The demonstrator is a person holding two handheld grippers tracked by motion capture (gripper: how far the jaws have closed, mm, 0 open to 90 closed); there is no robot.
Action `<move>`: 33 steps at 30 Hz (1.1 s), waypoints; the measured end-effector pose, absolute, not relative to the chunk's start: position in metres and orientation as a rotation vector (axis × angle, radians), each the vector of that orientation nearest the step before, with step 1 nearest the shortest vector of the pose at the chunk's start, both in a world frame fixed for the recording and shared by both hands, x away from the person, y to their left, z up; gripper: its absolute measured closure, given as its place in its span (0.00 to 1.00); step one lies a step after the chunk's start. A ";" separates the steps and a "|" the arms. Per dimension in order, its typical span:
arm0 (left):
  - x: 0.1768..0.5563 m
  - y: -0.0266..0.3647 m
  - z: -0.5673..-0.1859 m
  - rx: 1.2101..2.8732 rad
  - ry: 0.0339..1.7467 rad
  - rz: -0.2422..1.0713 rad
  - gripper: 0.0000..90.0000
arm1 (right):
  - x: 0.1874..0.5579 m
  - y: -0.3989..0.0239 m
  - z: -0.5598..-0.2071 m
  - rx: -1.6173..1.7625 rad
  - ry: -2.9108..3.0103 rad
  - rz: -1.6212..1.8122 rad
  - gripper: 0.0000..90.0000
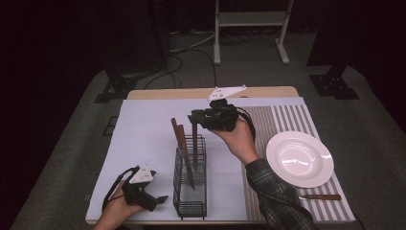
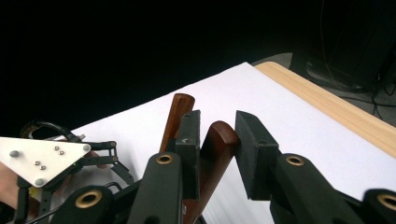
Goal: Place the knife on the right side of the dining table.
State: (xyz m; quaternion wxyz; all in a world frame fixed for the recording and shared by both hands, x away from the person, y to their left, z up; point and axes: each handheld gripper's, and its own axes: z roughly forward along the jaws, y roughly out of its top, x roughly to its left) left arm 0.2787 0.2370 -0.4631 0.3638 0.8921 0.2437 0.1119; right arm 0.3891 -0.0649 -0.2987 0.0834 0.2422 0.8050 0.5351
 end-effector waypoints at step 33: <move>0.278 0.237 -0.463 2.292 0.631 0.283 0.00 | 0.370 -0.074 -0.272 0.634 2.381 1.770 0.89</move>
